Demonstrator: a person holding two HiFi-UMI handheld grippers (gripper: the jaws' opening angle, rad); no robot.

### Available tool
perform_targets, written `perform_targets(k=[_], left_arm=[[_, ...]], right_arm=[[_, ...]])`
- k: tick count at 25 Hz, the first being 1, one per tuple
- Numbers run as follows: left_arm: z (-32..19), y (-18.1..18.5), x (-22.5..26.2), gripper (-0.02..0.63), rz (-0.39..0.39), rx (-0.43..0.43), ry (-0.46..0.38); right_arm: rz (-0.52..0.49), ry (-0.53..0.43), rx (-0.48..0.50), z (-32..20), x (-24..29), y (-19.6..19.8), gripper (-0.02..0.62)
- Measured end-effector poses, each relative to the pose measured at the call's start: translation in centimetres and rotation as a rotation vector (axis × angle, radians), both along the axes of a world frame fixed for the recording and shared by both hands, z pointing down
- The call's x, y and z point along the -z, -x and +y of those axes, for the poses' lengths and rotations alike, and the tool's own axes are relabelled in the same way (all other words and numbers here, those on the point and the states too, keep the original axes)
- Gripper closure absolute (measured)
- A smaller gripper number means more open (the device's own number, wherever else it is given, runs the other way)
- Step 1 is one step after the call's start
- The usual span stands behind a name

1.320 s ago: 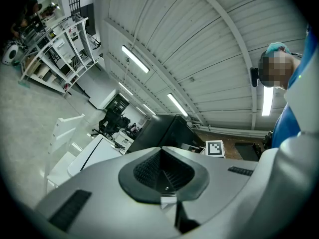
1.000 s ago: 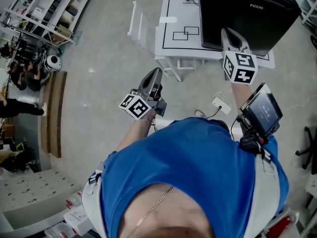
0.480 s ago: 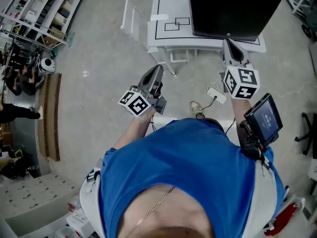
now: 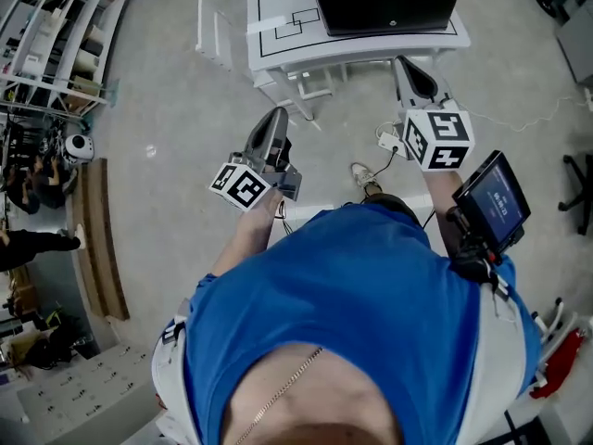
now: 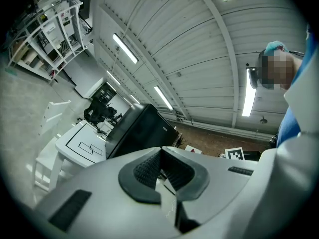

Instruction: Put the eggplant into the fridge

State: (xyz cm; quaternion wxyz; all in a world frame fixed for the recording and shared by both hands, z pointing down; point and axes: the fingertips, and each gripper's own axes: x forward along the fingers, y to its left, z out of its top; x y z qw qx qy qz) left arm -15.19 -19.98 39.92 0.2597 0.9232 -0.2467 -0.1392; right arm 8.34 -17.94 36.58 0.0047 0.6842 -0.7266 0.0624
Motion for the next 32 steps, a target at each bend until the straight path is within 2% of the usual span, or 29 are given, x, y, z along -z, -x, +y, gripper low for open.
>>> perform_targets(k=[7,32], left_arm=[[3.6,-0.1,0.5,0.598,-0.006,-0.024,-0.007],[3.5,-0.9,0.0,0.598,-0.012,-0.037,-0.007]], right_arm=[[0.013,-0.006,-0.002,4.2,0.6,0.7,0.593],[0.027,-0.011,0.008,4.2,0.3,0.9,0.594]])
